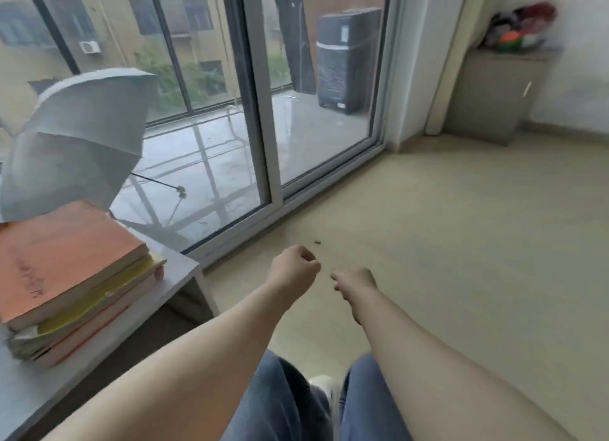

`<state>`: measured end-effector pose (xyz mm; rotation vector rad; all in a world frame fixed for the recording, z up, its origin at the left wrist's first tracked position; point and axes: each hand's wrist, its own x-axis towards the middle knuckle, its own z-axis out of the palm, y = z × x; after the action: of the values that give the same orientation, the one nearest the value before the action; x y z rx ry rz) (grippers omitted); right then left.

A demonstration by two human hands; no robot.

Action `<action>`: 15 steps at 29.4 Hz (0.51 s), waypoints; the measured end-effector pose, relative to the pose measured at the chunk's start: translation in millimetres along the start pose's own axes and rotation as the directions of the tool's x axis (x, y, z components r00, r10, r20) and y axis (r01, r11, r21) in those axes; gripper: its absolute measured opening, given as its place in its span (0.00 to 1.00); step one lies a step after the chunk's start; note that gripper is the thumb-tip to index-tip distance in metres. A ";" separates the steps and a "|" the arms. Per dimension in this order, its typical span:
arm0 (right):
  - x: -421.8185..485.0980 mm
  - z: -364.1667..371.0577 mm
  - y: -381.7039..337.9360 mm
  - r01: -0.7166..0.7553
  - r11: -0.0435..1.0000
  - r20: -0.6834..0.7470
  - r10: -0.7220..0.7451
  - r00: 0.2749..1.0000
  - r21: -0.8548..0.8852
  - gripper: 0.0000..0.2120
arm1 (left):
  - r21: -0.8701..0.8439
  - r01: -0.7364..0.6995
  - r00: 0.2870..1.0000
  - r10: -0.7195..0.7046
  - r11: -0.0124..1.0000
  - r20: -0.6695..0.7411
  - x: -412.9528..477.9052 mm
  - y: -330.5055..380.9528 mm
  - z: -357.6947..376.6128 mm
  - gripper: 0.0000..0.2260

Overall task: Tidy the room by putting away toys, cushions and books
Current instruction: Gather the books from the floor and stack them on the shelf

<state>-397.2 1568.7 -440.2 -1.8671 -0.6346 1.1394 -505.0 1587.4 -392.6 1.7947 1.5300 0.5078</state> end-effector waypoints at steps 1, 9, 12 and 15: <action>4.8 -21.2 10.8 -0.045 0.999 -0.057 0.047 0.997 0.026 0.04 | -0.008 -0.017 0.997 0.017 1.000 0.070 1.9 10.7 22.9 0.04; 8.4 -165.0 133.5 -0.270 0.903 -0.431 0.401 0.808 0.333 0.04 | -0.073 -0.069 0.788 0.099 0.995 0.608 -30.2 68.7 224.1 0.08; 7.3 -189.3 177.3 -0.309 0.862 -0.447 0.479 0.756 0.402 0.05 | -0.036 -0.081 0.718 0.083 0.996 0.691 -44.7 70.5 263.0 0.09; -4.1 -217.2 227.9 -0.308 0.812 -0.498 0.556 0.666 0.496 0.04 | 0.051 -0.137 0.615 0.045 0.989 0.787 -57.5 60.8 321.6 0.11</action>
<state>-207.0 1361.3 -581.4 -1.9377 0.4321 0.7514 -252.3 1444.9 -554.6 1.8089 0.8379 -0.3333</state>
